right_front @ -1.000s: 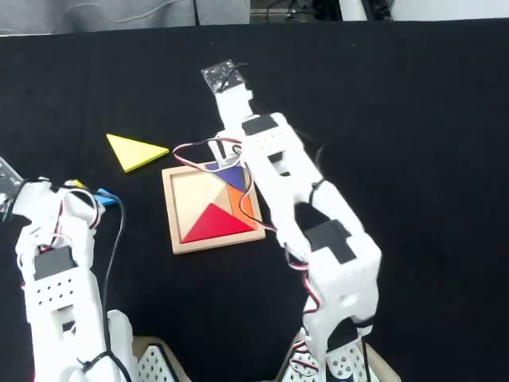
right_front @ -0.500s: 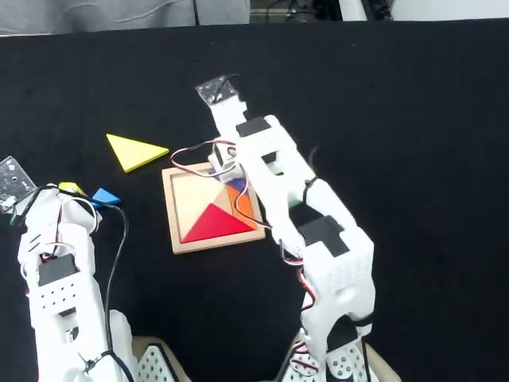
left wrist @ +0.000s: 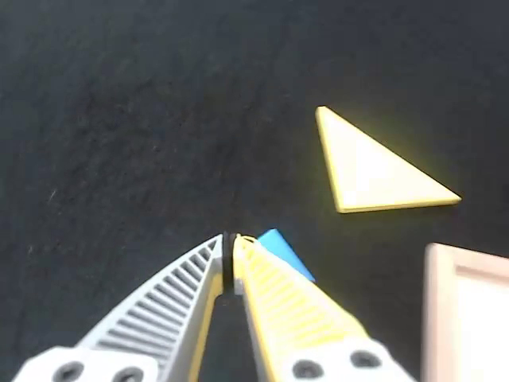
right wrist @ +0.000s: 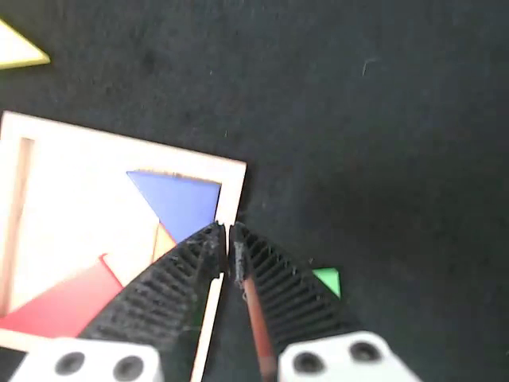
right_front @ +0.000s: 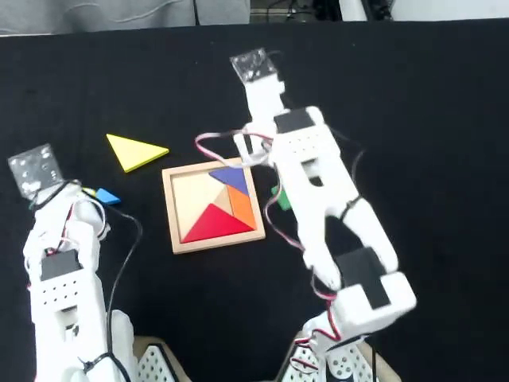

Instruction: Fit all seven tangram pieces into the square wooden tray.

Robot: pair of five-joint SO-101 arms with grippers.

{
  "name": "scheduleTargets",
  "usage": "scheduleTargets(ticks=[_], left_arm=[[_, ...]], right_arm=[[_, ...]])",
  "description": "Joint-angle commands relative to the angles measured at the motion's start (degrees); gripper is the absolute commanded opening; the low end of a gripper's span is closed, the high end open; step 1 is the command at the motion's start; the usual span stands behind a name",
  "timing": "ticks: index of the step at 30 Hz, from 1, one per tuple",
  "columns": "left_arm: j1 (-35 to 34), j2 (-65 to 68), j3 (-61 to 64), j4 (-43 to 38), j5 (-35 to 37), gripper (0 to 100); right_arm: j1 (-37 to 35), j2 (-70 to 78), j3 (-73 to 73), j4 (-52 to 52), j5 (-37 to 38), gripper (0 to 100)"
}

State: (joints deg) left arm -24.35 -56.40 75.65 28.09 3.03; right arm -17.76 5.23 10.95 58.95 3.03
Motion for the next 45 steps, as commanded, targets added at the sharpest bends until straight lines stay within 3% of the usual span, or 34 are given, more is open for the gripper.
scheduleTargets(ticks=[1, 5, 15, 18, 21, 25, 30, 36, 40, 45], left_arm=[[9.9, -0.4, -13.2, 14.5, -14.9, 4], [16.0, -0.4, -25.2, 30.3, -27.5, 4], [13.6, 4.3, -37.1, 36.4, -39.1, 4], [12.7, 13.6, -41.2, 38.6, -35.4, 4], [9.6, 23.8, -44.1, 38.0, -26.8, 4], [8.2, 32.6, -43.7, 37.9, -20.8, 4], [8.1, 32.2, -32.9, 27.1, -14.6, 4], [5.1, 24.6, -18.3, 13.4, -13.6, 4], [-0.2, 21.0, -15.3, 11.1, -13.5, 4], [-1.0, 21.5, -11.6, 6.4, -13.7, 4]], right_arm=[[1.4, -4.4, 8.7, -9.5, -0.3, 1.1], [3.7, -4.9, 15.0, -18.9, -0.3, 1.1], [11.0, -4.6, 15.3, -21.5, -0.5, 1.1], [11.3, -5.0, 14.8, -18.0, -0.4, 1.5], [10.5, -6.2, 11.5, -8.6, -0.5, 3.3], [9.8, -7.7, 10.2, 0.1, -0.4, 18.4], [9.8, -7.7, 15.6, -6.3, -0.3, 33.5], [5.3, -7.3, 17.2, -6.8, 4.5, 34.1], [3.0, -3.1, 15.0, -4.2, 9.1, 34.1], [5.0, 4.0, 10.0, -3.4, 10.1, 34.0]])
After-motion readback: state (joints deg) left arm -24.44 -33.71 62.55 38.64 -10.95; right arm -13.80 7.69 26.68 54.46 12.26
